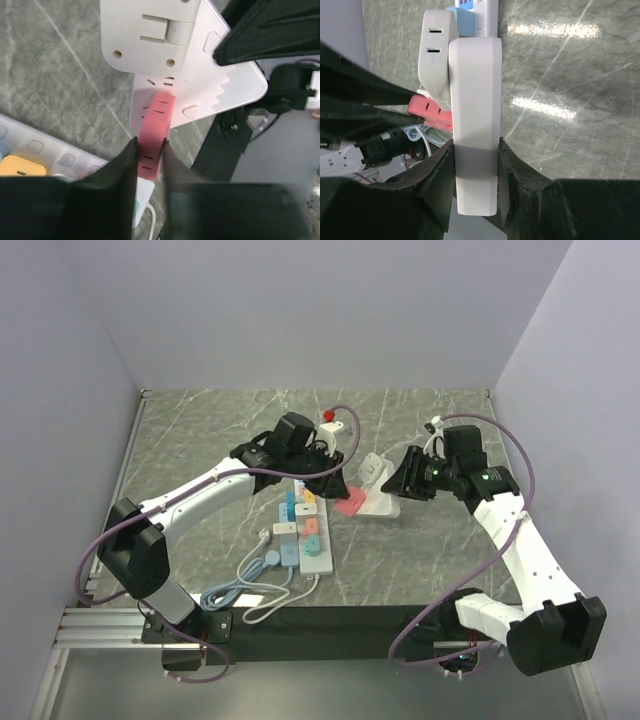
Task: Pull the plug off the socket
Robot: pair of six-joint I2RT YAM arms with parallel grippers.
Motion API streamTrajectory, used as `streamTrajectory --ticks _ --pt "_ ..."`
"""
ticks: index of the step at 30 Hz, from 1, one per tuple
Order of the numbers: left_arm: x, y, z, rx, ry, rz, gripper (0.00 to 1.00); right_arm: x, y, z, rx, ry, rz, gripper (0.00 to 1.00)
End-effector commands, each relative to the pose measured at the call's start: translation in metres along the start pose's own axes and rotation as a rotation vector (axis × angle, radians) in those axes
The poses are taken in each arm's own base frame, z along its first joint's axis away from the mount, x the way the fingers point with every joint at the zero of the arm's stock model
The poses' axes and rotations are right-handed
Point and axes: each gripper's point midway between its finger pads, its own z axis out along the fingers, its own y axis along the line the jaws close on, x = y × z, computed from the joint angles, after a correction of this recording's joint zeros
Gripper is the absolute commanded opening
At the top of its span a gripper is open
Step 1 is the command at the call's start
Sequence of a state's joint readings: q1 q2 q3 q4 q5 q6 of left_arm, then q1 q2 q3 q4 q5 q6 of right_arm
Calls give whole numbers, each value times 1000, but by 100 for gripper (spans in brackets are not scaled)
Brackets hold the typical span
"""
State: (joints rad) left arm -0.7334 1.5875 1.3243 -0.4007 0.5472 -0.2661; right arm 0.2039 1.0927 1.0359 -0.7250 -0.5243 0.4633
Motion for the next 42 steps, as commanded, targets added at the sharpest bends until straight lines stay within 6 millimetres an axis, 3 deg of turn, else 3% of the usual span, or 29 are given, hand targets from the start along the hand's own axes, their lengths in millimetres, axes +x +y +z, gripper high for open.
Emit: streamTrajectory --ticks 1,4,6,7,8,15,22,27,30,34,38,41,42 --pt "-56 -1 0 -64 -186 14 37 -19 22 -1 -72 -52 2 0" --pt "-64 21 -5 -203 -233 2 67 -24 22 5 -75 -45 1 0" --pt "-66 34 -10 -266 -260 37 76 -24 23 9 -84 -28 0 0" --pt "-67 35 -13 -273 -287 59 85 -26 24 9 -91 -27 -9 0" --pt "-70 37 -15 -277 -306 77 87 -26 26 10 -103 -20 -13 0" --pt "-55 45 -4 -190 -194 154 86 -33 34 13 -137 -9 -17 0" --pt "-34 13 -1 30 -113 216 83 -39 33 16 -119 -2 -14 0" --pt "-23 10 0 61 -88 206 84 -41 33 17 -111 5 -19 0" --pt "-8 21 8 36 -29 176 79 -44 37 16 -125 5 -23 0" --pt "-4 31 15 6 -11 151 67 -44 41 17 -152 15 -22 0" --pt "-6 29 18 21 -24 118 55 -41 41 18 -159 32 -27 0" --pt "-9 26 21 35 -34 98 35 -40 40 18 -153 42 -33 0" --pt "-12 25 20 37 -44 98 24 -39 39 19 -152 44 -38 0"
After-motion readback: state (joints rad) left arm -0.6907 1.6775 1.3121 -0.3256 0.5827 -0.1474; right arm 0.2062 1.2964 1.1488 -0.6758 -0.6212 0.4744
